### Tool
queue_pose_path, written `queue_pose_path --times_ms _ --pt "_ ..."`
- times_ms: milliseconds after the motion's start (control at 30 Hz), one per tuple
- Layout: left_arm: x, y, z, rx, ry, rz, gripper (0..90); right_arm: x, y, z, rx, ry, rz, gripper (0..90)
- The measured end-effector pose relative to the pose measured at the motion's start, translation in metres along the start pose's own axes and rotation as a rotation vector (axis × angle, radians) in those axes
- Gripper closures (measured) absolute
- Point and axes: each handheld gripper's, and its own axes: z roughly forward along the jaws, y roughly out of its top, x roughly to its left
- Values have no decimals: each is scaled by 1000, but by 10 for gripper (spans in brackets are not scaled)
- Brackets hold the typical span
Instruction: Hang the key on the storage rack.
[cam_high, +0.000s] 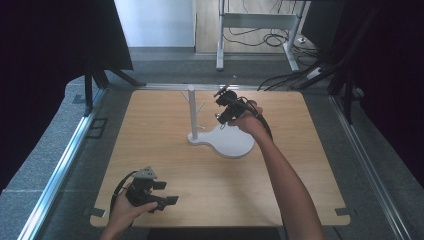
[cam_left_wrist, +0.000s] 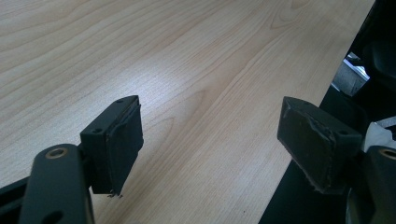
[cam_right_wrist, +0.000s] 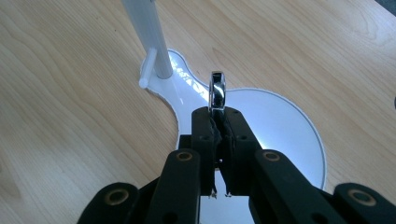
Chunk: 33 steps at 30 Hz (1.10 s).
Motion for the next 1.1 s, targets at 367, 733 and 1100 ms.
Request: queue_pose_path --times_ms 367,733,1100 --pt "1 0 -2 -4 1 -3 227 -2 15 4 12 -9 -5 845" --pt "1 -1 -3 -9 -3 -3 227 -8 29 10 8 -6 14 845" --pt "1 -1 -5 -12 -4 2 227 -9 44 16 10 -7 19 845"
